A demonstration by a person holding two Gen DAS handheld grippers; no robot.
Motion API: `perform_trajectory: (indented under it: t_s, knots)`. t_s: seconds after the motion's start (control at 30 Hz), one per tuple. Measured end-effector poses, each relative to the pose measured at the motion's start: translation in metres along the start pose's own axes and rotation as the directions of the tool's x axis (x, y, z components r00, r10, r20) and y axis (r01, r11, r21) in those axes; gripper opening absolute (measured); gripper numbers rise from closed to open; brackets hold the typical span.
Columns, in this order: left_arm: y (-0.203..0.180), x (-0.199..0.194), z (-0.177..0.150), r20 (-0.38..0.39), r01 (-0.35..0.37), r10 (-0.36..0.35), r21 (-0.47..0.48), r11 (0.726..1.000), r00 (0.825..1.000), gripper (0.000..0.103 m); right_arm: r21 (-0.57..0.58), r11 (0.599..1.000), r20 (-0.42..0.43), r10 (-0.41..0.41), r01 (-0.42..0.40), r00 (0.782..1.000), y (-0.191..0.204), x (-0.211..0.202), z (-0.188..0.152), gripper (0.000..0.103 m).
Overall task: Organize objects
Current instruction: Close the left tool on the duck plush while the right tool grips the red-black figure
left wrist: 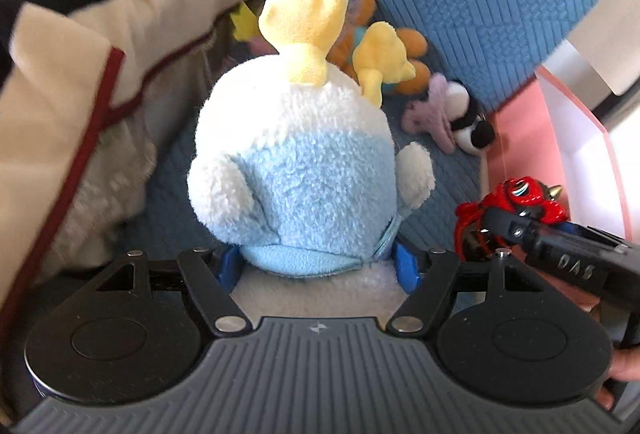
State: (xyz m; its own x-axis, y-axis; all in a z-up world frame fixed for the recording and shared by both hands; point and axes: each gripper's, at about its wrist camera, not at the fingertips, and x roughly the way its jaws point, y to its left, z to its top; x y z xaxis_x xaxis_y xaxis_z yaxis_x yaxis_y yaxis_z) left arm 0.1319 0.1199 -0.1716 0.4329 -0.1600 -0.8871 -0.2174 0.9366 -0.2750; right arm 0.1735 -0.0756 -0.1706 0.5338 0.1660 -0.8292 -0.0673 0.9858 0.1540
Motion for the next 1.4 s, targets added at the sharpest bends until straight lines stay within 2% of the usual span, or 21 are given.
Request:
perform_trajectory:
  t_s: [0.17,0.4,0.47,0.67,0.77,0.87,1.1,1.4]
  knots:
    - [0.007,0.019,-0.012,-0.056,0.056,-0.056,-0.015,0.998,0.997,0.077,-0.071,0.997,-0.053,-0.022,0.018,0.998,0.005,0.011,-0.021,0.063]
    - [0.02,0.037,-0.018,-0.107,0.035,-0.037,-0.026,0.999,0.994,0.082,-0.108,0.994,-0.082,-0.028,0.018,0.996,0.015,0.024,-0.044,0.063]
    - [0.022,0.037,-0.017,-0.11,0.048,-0.052,-0.034,0.998,0.993,0.084,-0.112,0.993,-0.096,-0.035,0.024,0.995,0.015,0.028,-0.048,0.063]
    - [0.022,0.028,-0.016,-0.109,0.058,-0.062,-0.036,0.998,0.992,0.089,-0.058,0.998,-0.124,0.004,-0.011,0.992,0.005,0.034,-0.055,0.064]
    - [0.025,0.021,-0.02,-0.117,0.078,-0.082,-0.038,0.996,0.99,0.09,-0.054,0.998,-0.122,0.007,-0.014,0.992,0.004,0.034,-0.057,0.069]
    - [0.031,0.017,-0.026,-0.103,0.071,-0.075,-0.043,0.997,0.992,0.094,-0.032,0.999,-0.119,0.015,-0.019,0.993,0.0,0.035,-0.056,0.07]
    - [0.05,0.034,-0.036,-0.116,0.158,-0.181,-0.185,0.97,0.977,0.1,0.008,1.0,-0.128,0.027,-0.027,0.991,-0.003,0.039,-0.059,0.07]
    - [0.039,0.05,-0.039,-0.117,0.18,-0.203,-0.182,0.967,0.972,0.103,0.042,0.998,-0.096,0.059,-0.055,0.994,-0.006,0.038,-0.061,0.07]
